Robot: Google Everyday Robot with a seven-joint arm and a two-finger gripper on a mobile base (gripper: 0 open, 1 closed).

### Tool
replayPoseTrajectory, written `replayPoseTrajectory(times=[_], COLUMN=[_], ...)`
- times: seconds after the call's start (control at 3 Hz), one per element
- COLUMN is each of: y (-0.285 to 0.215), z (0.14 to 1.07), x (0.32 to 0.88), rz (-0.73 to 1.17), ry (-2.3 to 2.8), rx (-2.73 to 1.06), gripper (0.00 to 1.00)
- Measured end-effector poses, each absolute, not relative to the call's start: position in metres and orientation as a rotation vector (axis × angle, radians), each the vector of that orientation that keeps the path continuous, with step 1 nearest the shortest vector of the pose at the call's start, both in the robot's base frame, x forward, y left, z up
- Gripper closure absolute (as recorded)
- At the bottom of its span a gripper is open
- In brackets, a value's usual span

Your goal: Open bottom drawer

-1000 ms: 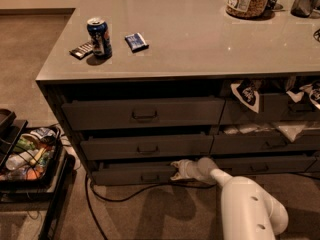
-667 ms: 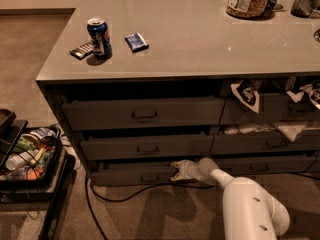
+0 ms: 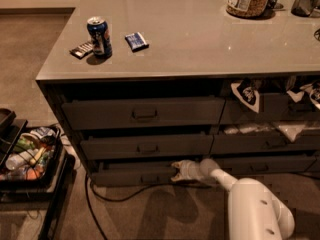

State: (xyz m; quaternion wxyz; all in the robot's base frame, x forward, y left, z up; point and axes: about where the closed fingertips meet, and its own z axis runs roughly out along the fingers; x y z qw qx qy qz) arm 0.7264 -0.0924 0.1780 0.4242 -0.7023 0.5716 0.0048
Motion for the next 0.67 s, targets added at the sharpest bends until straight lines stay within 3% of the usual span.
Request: replayPoseTrajectory(times=[0.67], y=[-0.0930], z=[0.1768], x=[0.7177], rz=[0.026], ry=[1.435], rx=[-1.749], gripper=[1.00])
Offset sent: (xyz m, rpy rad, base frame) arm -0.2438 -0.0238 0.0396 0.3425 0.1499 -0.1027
